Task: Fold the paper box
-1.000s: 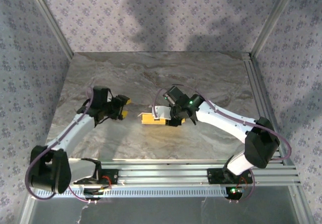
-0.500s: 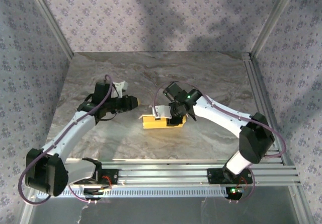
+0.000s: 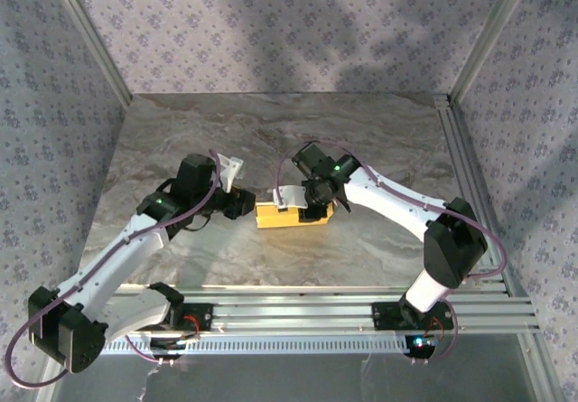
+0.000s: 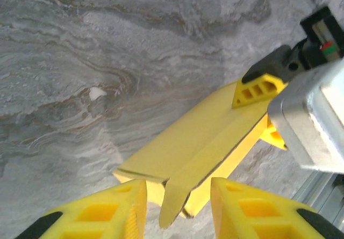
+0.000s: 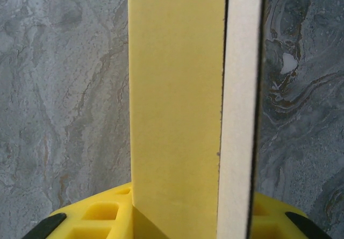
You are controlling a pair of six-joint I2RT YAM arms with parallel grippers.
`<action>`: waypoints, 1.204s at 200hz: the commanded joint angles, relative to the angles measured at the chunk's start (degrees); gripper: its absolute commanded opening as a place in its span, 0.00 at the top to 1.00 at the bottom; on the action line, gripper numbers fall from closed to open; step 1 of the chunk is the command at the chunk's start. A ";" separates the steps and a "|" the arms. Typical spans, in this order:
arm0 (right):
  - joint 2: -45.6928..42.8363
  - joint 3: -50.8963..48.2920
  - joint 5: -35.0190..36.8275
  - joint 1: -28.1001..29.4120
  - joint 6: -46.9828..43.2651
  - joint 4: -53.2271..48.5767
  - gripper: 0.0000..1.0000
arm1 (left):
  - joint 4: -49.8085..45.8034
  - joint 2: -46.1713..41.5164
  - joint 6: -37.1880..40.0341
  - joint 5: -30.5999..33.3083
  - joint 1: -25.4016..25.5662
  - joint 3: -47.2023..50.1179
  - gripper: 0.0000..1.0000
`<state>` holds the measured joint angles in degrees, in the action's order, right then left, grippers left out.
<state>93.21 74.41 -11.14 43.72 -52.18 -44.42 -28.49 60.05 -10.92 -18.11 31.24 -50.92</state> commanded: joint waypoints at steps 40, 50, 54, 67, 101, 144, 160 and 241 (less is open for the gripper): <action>1.36 1.34 -1.16 -0.78 -2.22 -1.70 0.70 | -11.78 4.27 5.36 0.33 0.65 -6.49 0.63; 1.45 1.34 -1.26 -0.87 -2.18 -1.64 0.70 | -12.03 4.72 5.85 0.18 0.82 -7.09 0.63; 1.45 1.32 -1.24 -0.87 -2.16 -1.68 0.70 | -12.13 4.95 5.85 0.67 0.89 -7.30 0.63; 1.44 1.40 -1.34 -0.89 -2.08 -1.72 0.70 | -12.29 5.86 6.40 1.81 1.17 -7.78 0.62; 1.97 1.88 -1.51 -0.88 -1.79 -2.05 0.70 | -11.45 6.80 6.52 1.97 2.32 -8.76 0.62; 2.28 2.21 -1.70 -0.93 -1.71 -1.95 0.71 | -11.83 9.15 6.15 4.41 4.33 -9.79 0.67; 2.19 2.15 -1.69 -0.94 -1.70 -1.92 0.71 | -11.85 9.38 6.26 6.27 5.43 -9.73 0.68; 2.11 2.23 -1.88 -0.97 -1.62 -1.92 0.73 | -13.94 9.78 6.81 9.58 6.63 -10.73 0.71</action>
<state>94.08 75.53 -11.92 43.20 -52.40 -45.19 -40.45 69.08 -4.97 -8.16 37.56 -59.51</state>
